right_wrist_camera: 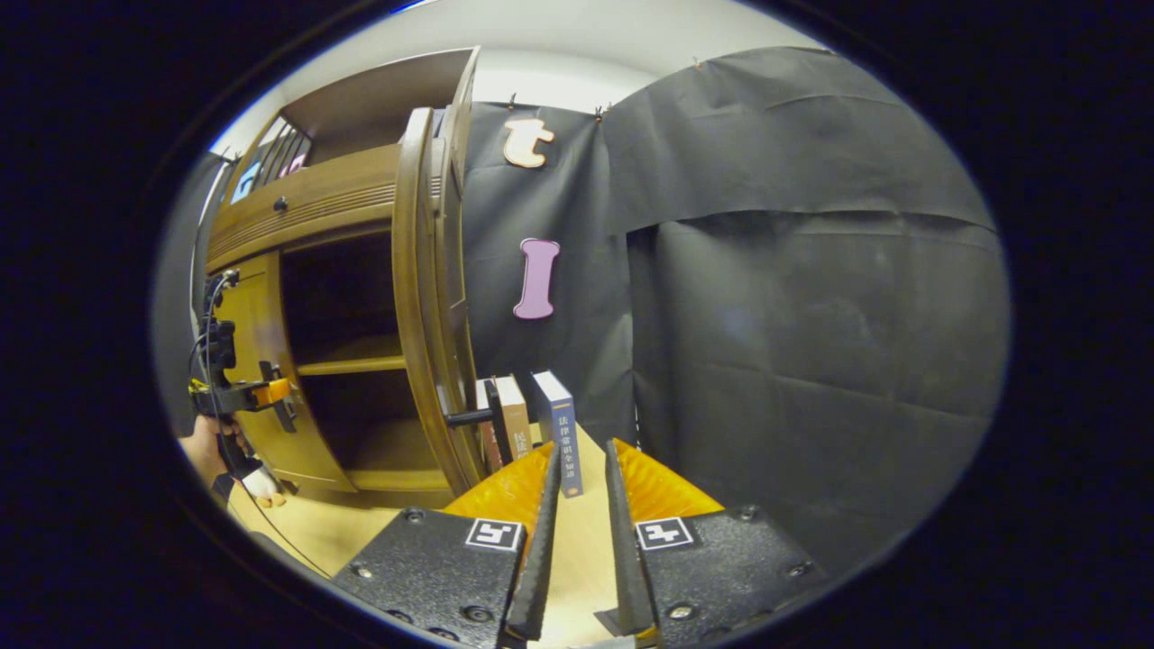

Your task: Open the right door of the double-door shoe cabinet with the right hand, and open the left door with the left hand.

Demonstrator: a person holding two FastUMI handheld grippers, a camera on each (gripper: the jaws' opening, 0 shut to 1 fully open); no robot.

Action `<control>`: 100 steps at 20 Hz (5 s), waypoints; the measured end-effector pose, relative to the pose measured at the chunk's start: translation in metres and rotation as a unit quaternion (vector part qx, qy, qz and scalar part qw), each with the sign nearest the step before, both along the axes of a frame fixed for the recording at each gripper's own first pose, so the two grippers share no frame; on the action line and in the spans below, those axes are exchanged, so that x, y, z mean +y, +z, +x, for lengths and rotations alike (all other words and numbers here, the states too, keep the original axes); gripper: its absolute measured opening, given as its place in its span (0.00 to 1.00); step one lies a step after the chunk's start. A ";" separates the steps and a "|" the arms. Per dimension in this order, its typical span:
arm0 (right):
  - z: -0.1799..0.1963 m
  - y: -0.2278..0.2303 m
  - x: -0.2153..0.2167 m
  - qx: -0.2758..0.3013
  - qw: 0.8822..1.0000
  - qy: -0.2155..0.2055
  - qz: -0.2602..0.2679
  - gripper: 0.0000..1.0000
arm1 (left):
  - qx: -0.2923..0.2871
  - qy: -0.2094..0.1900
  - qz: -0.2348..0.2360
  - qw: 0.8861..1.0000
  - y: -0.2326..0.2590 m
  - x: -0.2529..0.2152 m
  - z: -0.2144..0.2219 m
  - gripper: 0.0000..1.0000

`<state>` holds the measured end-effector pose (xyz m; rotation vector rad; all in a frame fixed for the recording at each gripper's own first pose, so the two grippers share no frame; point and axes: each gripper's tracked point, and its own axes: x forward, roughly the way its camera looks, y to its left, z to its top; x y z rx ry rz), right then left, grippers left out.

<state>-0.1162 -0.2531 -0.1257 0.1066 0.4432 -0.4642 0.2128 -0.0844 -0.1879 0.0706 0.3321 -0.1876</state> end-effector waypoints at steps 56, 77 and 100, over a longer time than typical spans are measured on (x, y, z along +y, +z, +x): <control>0.041 -0.005 0.158 -0.001 0.984 0.179 0.001 0.46 | -0.003 0.126 0.009 0.992 0.041 0.151 -0.180 0.21; 0.071 0.007 0.218 -0.013 0.973 0.231 0.001 0.46 | 0.009 0.216 0.032 0.976 0.051 0.267 -0.223 0.15; 0.096 0.056 0.235 -0.075 0.961 0.265 -0.008 0.80 | -0.082 0.091 -0.009 0.992 0.140 0.118 -0.235 0.80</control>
